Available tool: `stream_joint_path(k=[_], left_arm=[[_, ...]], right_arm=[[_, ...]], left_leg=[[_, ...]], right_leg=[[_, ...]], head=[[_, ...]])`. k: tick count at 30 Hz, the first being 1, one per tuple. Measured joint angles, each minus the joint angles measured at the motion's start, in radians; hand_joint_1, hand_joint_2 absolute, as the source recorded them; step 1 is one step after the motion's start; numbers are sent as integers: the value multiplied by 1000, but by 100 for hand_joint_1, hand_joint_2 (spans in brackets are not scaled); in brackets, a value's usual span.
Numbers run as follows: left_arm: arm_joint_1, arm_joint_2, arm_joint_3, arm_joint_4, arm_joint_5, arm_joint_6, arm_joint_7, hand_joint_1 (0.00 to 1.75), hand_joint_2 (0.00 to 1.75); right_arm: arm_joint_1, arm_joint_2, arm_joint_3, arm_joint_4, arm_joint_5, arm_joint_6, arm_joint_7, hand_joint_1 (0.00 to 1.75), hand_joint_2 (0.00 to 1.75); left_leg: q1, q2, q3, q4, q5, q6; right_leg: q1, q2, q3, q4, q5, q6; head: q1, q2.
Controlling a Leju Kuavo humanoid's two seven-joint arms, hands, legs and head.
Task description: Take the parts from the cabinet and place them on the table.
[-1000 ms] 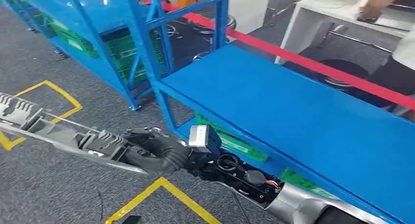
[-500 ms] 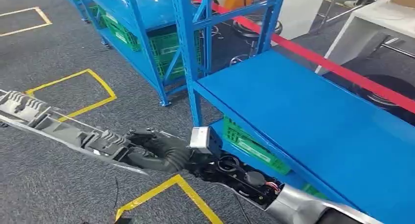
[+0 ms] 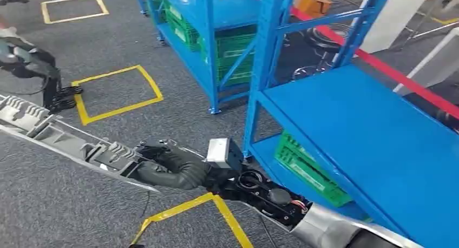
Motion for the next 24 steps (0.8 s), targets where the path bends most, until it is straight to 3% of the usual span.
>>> stream_joint_path(k=[1,2,4,5,6,7,9,10,11,12,14,15,16,17,18,20,21,22,23,24], left_arm=[[2,0,1,0,1,0,0,0,175],[2,0,1,0,2,0,2,0,175],[0,0,1,0,5,3,9,0,175],[0,0,1,0,7,5,13,0,175],[1,0,1,0,15,12,19,0,175],[1,0,2,0,21,17,22,0,175],[2,2,6,0,26,20,24,0,175],[1,2,8,0,27,20,24,0,175],[0,0,10,0,27,20,24,0,175],[-1,1,12,0,27,20,24,0,175],[4,4,18,0,33,26,25,0,175],[6,8,20,0,38,36,28,0,175],[8,15,22,0,43,46,32,0,175],[8,21,26,0,49,49,36,0,175],[5,28,28,0,55,53,38,0,175],[4,49,34,0,67,63,40,0,175],[4,61,38,0,71,66,40,0,175],[5,72,43,1,77,70,40,0,175],[6,85,48,1,82,74,40,0,175],[6,95,51,2,86,76,40,0,175]], right_arm=[[-1,2,0,0,0,0,1,175,175],[-1,3,-1,0,0,3,1,175,175],[-1,3,-5,3,-2,18,0,175,175],[0,3,-5,5,-2,20,0,175,175],[0,3,-5,8,-2,23,0,175,175],[1,3,-6,11,-1,25,1,175,175],[0,3,-8,13,0,28,1,175,175],[-1,3,-9,13,0,30,1,175,175],[-2,3,-10,14,0,31,1,175,175],[-3,3,-10,14,0,33,1,175,175],[-3,4,-10,14,0,31,2,175,175],[-3,5,-10,14,2,25,3,175,175],[-3,6,-11,14,3,21,6,175,175],[-3,6,-11,14,5,16,9,175,175],[-4,6,-13,14,5,14,10,175,175],[2,5,-16,14,5,6,13,175,175],[6,4,-18,14,3,5,15,175,175],[9,3,-20,14,2,3,16,175,175],[11,2,-21,14,1,3,16,175,175],[12,2,-22,14,1,3,16,175,175]], left_leg=[[2,-11,2,-1,0,7],[2,-17,3,-1,0,13],[-3,-36,3,-1,0,20],[-7,-49,3,-1,-1,22],[-12,-63,4,-1,-1,23],[-15,-77,6,-1,-1,23],[-16,-106,12,-1,-1,23],[-16,-117,14,-2,-2,23],[-17,-125,11,-1,-2,21],[-13,-137,6,-1,0,18],[-5,-156,3,-10,5,6],[-8,-166,6,-16,8,0],[-9,-133,5,-3,2,3],[-15,-78,-12,31,-24,-3],[-13,-55,-50,103,-65,-12],[-4,-39,-131,261,-128,-27],[0,-36,-150,294,-130,-33],[5,-32,-143,276,-110,-39],[10,-26,-110,211,-72,-46],[15,-14,-58,113,-27,-54]], right_leg=[[-5,38,-4,21,-20,6],[-5,76,-32,83,-58,4],[-2,100,-120,265,-136,2],[-1,104,-157,334,-156,-1],[0,106,-177,358,-149,-7],[4,107,-169,328,-117,-14],[16,127,-96,150,-11,-34],[21,162,-59,61,34,-44],[19,197,-43,27,28,-52],[19,189,-39,9,29,-48],[25,174,-37,8,28,-52],[18,162,-26,-11,35,-54],[11,146,-10,-34,47,-47],[12,140,-2,-48,50,-51],[13,124,-1,-48,51,-54],[14,96,-1,-48,48,-54],[13,84,-2,-47,46,-53],[11,73,-1,-47,43,-50],[8,63,-1,-43,40,-45],[4,55,-2,-36,34,-39]], head=[[2,0],[2,0],[6,0],[5,0],[5,0],[6,0],[5,0],[6,0],[5,0],[7,0],[11,0],[10,0],[11,0],[9,0],[10,0],[9,0],[9,0],[9,0],[9,0],[9,0]])
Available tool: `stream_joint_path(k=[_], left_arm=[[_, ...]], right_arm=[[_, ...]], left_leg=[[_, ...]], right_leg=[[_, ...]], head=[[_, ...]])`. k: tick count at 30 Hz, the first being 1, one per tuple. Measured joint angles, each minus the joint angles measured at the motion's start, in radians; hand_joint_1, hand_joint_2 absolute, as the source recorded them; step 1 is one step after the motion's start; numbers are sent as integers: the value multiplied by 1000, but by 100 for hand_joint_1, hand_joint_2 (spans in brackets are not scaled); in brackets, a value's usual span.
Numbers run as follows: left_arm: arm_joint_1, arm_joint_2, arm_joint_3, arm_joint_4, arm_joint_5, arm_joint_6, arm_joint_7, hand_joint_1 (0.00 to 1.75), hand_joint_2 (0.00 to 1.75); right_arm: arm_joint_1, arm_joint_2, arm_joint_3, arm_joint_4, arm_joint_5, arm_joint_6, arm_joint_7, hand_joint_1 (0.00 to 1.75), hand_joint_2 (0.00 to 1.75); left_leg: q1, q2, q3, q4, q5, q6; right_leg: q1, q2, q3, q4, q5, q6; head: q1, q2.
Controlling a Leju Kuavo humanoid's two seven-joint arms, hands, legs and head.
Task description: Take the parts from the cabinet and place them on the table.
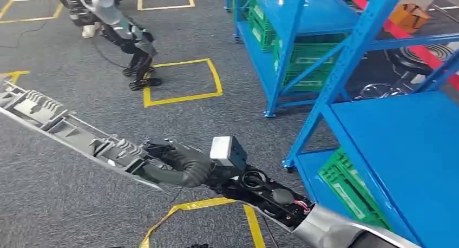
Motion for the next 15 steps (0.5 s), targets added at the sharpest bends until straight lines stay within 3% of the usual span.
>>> stream_joint_path(k=[1,2,3,6,7,8,9,11,12,13,15], left_arm=[[0,9,2,0,1,0,0,0,175],[-3,8,6,0,1,0,-1,0,175],[-4,18,11,1,2,1,-2,0,175],[-3,30,25,1,9,13,-5,0,175],[-2,34,26,1,11,18,-5,0,175],[-3,36,27,1,12,19,-6,0,175],[-4,37,30,1,16,21,-6,0,175],[-5,41,40,1,19,21,-9,0,175],[-5,42,46,2,19,22,-10,0,175],[-5,43,50,1,19,23,-12,0,175],[-4,43,52,1,16,24,-18,0,175]], right_arm=[[0,0,-1,0,0,0,0,175,175],[0,0,-3,-1,0,0,-1,175,175],[0,0,-6,-2,0,0,0,175,175],[0,0,-10,-2,0,-1,0,175,175],[0,0,-12,-2,0,-2,0,175,175],[0,0,-13,-2,0,-2,-1,175,175],[0,0,-14,-2,0,-2,-3,175,175],[2,-1,-15,-2,0,-4,-3,175,175],[5,-3,-15,-2,0,-5,-3,175,175],[6,-5,-16,-2,0,-6,-3,175,175],[5,-6,-18,-2,0,-8,-3,175,175]], left_leg=[[5,29,56,-99,39,-8],[-5,49,64,-114,27,-5],[-3,31,61,-122,33,15],[-8,6,56,-112,26,42],[-7,-1,59,-114,27,50],[-7,-7,60,-114,27,54],[-8,-15,60,-114,28,58],[-15,-33,59,-114,28,65],[-18,-45,59,-114,28,66],[-21,-58,59,-114,28,67],[-24,-83,60,-114,29,68]], right_leg=[[-3,-8,-1,13,-9,9],[3,-12,-5,21,-17,19],[7,-18,-5,30,-23,24],[3,-38,2,31,-31,35],[-3,-15,0,42,-44,43],[-7,24,-15,81,-72,45],[-5,41,-48,152,-110,45],[-3,50,-135,327,-179,42],[-2,51,-162,373,-184,37],[0,52,-164,368,-165,31],[9,61,-114,241,-83,12]], head=[[0,0],[-2,0],[3,0],[6,0],[6,0],[6,0],[6,0],[6,0],[6,0],[6,0],[6,0]])
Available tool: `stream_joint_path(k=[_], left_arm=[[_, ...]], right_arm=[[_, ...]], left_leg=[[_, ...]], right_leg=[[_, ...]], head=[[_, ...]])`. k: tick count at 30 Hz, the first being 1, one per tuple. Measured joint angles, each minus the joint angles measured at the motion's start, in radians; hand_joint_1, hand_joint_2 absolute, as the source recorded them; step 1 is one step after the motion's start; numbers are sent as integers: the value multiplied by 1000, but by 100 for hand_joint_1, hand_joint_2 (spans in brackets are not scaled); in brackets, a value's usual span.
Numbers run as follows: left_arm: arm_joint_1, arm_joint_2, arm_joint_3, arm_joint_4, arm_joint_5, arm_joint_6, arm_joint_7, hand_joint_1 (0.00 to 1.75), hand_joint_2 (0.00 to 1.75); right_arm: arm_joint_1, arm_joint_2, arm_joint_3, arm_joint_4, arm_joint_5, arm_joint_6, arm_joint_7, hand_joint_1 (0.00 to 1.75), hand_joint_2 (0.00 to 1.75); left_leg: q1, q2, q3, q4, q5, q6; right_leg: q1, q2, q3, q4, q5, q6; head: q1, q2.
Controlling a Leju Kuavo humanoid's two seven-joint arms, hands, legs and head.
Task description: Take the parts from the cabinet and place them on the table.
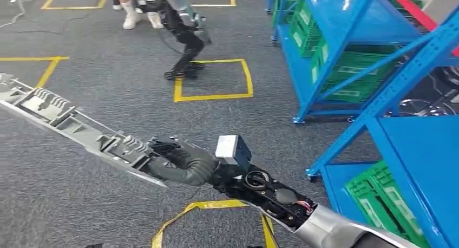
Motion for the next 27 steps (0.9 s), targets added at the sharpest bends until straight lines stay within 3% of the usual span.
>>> stream_joint_path(k=[1,2,3,6,7,8,9,11,12,13,14,15,16,17,19,22,23,24,26,27], left_arm=[[0,0,0,0,-3,0,-4,0,175],[0,-4,0,0,-6,0,-5,0,175],[-1,-6,1,0,-7,0,-6,0,175],[4,-6,2,0,-10,-1,-7,0,175],[7,-4,2,0,-12,-4,-7,0,175],[7,-7,2,0,-12,-5,-7,0,175],[4,-7,2,0,-12,-6,-7,0,175],[2,-7,2,0,-12,-8,-7,0,175],[2,-8,2,0,-11,-10,-7,0,175],[2,-8,2,0,-10,-10,-7,0,175],[4,-8,2,0,-9,-10,-7,0,175],[5,-7,2,0,-9,-10,-6,0,175],[6,-7,2,0,-9,-10,-6,0,175],[3,-9,2,0,-9,-10,-6,0,175],[-1,-11,4,-1,-9,-13,-6,0,175],[3,-12,10,-1,-4,-15,-5,0,175],[5,-16,11,-1,-2,-16,-5,0,175],[4,-18,15,-1,-1,-16,-5,0,175],[2,-25,17,-1,0,-19,-5,0,175],[2,-28,18,-1,0,-19,-5,0,175]], right_arm=[[0,0,-2,-3,0,-1,0,175,175],[0,0,-3,-6,0,-2,0,175,175],[0,0,-5,-8,0,-3,0,175,175],[0,-2,-6,-14,3,-7,2,175,175],[0,-2,-7,-16,6,-9,5,175,175],[0,-2,-7,-16,7,-10,6,175,175],[-1,-2,-8,-18,7,-10,5,175,175],[2,-2,-10,-22,11,-9,6,175,175],[5,-2,-10,-22,12,-9,8,175,175],[9,-2,-10,-22,12,-10,9,175,175],[11,-2,-10,-22,13,-10,10,175,175],[11,-3,-10,-22,13,-10,11,175,175],[11,-3,-10,-23,13,-10,11,175,175],[11,-3,-10,-25,13,-10,11,175,175],[11,-2,-11,-26,16,-6,13,175,175],[10,-2,-10,-31,16,0,16,175,175],[10,-2,-10,-34,16,3,16,175,175],[10,-2,-9,-35,16,6,16,175,175],[10,-2,-9,-35,16,8,16,175,175],[10,-3,-8,-35,16,8,16,175,175]], left_leg=[[1,-12,1,0,0,0],[5,-20,-1,-1,1,-1],[3,-31,-5,0,4,-4],[13,-61,-8,-13,14,-23],[6,-64,-6,-15,16,-27],[2,0,-16,5,-2,-26],[3,37,-41,57,-39,-32],[8,59,-117,218,-114,-44],[10,61,-146,281,-134,-50],[14,64,-151,291,-127,-55],[18,69,-127,248,-99,-60],[22,78,-79,165,-59,-66],[24,98,-24,69,-21,-71],[24,143,19,-8,-6,-75],[15,122,14,-5,-10,-44],[14,95,11,-4,-11,-24],[16,86,12,-5,-10,-18],[16,80,12,-5,-9,-13],[13,59,11,-5,-8,-7],[12,47,11,-4,-8,-6]], right_leg=[[7,22,48,-106,52,-11],[11,72,76,-178,70,-21],[6,81,87,-197,68,-24],[15,53,91,-204,70,-27],[0,37,105,-232,84,-26],[2,25,115,-249,91,-25],[2,13,116,-253,95,-31],[5,-15,114,-253,92,-32],[4,-29,113,-253,92,-31],[3,-42,112,-252,91,-30],[1,-53,111,-251,89,-27],[-2,-63,110,-246,85,-22],[-5,-71,110,-237,80,-14],[-2,-79,108,-223,71,-5],[3,-94,105,-213,60,7],[-1,-114,110,-208,51,20],[-8,-74,105,-189,34,29],[-10,-39,82,-134,-3,31],[-10,-15,-2,49,-87,34],[-10,-13,-34,113,-105,33]], head=[[0,0],[0,0],[0,0],[2,0],[2,0],[2,0],[2,0],[2,0],[1,0],[2,0],[2,0],[1,0],[1,0],[1,0],[3,0],[3,0],[4,0],[4,0],[4,0],[4,0]])
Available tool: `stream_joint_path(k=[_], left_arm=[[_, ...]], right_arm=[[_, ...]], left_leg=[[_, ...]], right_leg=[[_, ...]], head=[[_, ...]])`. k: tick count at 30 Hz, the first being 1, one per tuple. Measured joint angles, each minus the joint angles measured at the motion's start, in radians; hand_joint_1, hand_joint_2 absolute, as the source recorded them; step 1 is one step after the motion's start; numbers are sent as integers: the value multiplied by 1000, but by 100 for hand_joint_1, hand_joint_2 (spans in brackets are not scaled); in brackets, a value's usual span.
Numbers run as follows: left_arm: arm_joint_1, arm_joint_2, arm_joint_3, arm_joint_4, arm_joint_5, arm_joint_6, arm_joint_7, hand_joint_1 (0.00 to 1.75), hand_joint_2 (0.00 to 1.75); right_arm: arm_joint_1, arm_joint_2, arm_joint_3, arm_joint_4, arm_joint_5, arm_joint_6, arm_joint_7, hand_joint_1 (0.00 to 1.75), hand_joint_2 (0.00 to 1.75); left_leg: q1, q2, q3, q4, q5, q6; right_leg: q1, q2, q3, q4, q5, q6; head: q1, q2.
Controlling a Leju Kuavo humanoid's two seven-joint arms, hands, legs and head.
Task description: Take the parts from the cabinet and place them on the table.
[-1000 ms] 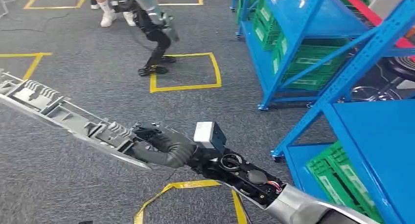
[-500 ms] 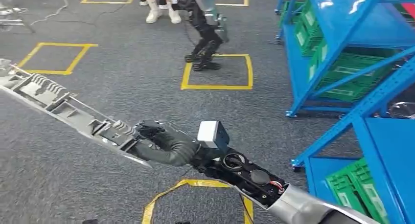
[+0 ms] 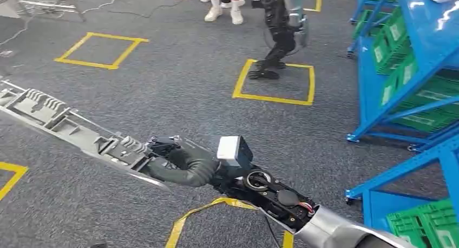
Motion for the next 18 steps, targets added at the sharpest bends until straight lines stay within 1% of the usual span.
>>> stream_joint_path(k=[1,2,3,4,5,6,7,8,9,10,11,12,13,14,15,16,17,18], left_arm=[[0,-3,1,0,-1,-3,0,0,175],[1,-5,2,0,-3,-6,1,0,175],[1,-8,2,0,-6,-7,1,0,175],[1,-11,2,0,-7,-9,2,0,175],[1,-17,2,0,-9,-10,2,0,175],[0,-24,2,0,-10,-12,1,0,175],[0,-27,2,0,-13,-14,2,0,175],[2,-27,2,0,-15,-15,2,0,175],[5,-30,2,0,-16,-15,2,0,175],[9,-31,2,0,-16,-15,2,0,175],[10,-33,2,-1,-18,-15,2,0,175],[9,-35,2,-1,-18,-15,2,0,175],[5,-36,2,-1,-18,-15,2,0,175],[4,-37,2,-1,-18,-16,2,0,175],[3,-39,2,-1,-18,-16,2,0,175],[4,-40,2,-1,-18,-16,1,0,175],[5,-42,2,-1,-18,-16,1,0,175],[6,-42,2,-1,-18,-16,2,0,175]], right_arm=[[0,0,0,0,0,0,0,175,175],[0,0,0,0,0,-2,0,175,175],[0,0,0,-1,0,-3,0,175,175],[-1,0,0,-3,0,-4,0,175,175],[-3,0,0,-6,0,-5,0,175,175],[-4,0,0,-6,0,-6,0,175,175],[-5,0,-1,-8,0,-6,0,175,175],[-5,0,-1,-13,3,-8,2,175,175],[-5,0,-1,-15,6,-9,3,175,175],[-5,0,-1,-16,7,-11,5,175,175],[-6,0,-1,-20,9,-12,7,175,175],[-6,0,-1,-21,9,-12,8,175,175],[-8,0,-1,-23,9,-12,8,175,175],[-9,0,-1,-23,10,-12,8,175,175],[-8,0,-1,-23,10,-12,10,175,175],[-7,0,-1,-23,10,-13,11,175,175],[-6,0,-1,-23,10,-13,13,175,175],[-5,0,-1,-23,10,-14,15,175,175]], left_leg=[[-1,-12,0,0,0,0],[-1,-26,1,0,0,0],[-2,-41,2,0,0,0],[-1,-54,4,0,0,0],[1,-66,3,0,1,-1],[-2,-73,-1,1,2,-5],[3,-84,-4,2,5,-11],[9,-94,-9,-2,9,-18],[12,-104,-10,-9,12,-25],[6,-116,-9,-15,17,-33],[9,-85,-11,-6,9,-29],[2,-35,-28,26,-18,-33],[3,-9,-62,94,-58,-37],[3,6,-105,184,-99,-41],[3,11,-146,270,-130,-45],[3,14,-164,311,-136,-49],[5,18,-156,297,-119,-52],[6,24,-123,240,-86,-54]], right_leg=[[1,2,-15,23,4,-2],[1,3,-6,-4,32,-6],[2,7,23,-76,79,-14],[4,20,66,-174,132,-22],[5,58,105,-265,175,-30],[2,99,122,-300,169,-38],[4,91,124,-315,170,-36],[8,84,123,-311,169,-38],[10,77,124,-312,169,-39],[5,64,130,-327,176,-45],[-3,46,141,-348,186,-44],[-3,40,145,-357,190,-48],[-2,25,144,-358,192,-52],[-1,11,143,-358,191,-52],[0,-5,142,-357,191,-53],[0,-19,141,-357,191,-53],[0,-31,141,-357,190,-52],[0,-42,141,-357,189,-50]], head=[[0,0],[0,0],[0,0],[0,0],[0,0],[0,0],[0,0],[0,0],[2,0],[2,0],[2,0],[-2,0],[-2,0],[-3,0],[-3,0],[-3,0],[-3,0],[-3,0]])
